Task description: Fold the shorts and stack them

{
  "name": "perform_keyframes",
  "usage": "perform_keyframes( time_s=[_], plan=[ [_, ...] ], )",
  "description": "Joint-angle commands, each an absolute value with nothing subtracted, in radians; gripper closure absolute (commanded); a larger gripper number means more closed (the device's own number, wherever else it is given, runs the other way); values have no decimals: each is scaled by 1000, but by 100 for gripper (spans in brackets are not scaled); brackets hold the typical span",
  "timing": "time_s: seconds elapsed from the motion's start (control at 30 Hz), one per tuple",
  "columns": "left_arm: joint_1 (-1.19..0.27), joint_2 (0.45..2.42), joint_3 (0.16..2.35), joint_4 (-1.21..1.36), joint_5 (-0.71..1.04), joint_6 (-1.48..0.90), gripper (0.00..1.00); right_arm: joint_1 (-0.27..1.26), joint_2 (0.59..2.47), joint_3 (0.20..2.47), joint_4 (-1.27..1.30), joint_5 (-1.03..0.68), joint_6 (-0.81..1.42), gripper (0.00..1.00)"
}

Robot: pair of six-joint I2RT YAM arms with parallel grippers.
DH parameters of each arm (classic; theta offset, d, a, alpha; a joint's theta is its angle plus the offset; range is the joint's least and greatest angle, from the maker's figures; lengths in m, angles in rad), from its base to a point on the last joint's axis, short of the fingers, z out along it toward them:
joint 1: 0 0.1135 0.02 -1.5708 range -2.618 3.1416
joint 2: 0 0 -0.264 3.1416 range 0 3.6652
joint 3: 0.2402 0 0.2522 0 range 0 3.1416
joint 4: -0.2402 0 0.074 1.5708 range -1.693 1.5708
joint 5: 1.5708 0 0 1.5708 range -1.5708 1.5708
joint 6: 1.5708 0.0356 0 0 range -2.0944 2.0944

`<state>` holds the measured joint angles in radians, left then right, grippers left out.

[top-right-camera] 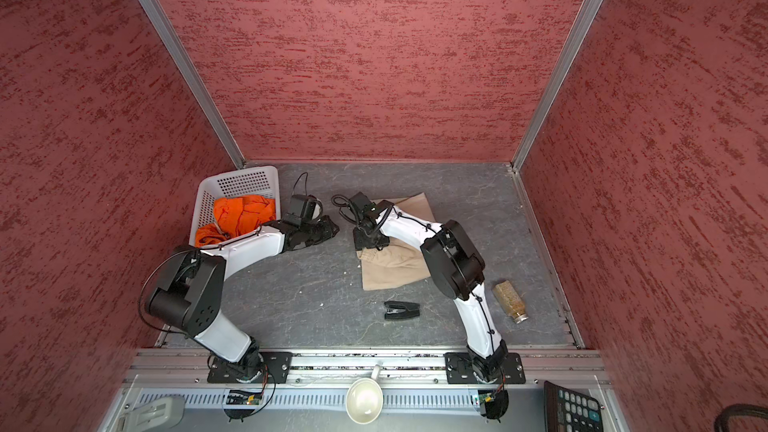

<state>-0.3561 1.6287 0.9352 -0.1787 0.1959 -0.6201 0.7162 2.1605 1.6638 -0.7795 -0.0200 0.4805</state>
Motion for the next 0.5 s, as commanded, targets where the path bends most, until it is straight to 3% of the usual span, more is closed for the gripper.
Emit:
perform_keyframes(
  time_s=[0.0, 0.23, 0.47],
  plan=[
    [-350, 1611, 966, -207, 173, -599, 69, 702, 2215, 1723, -846, 73, 474, 37],
    [-350, 1591, 996, -239, 149, -574, 69, 542, 2213, 1673, -809, 128, 394, 37],
    [-350, 1584, 1031, -265, 141, -557, 68, 303, 2240, 1691, -772, 153, 176, 37]
  ],
)
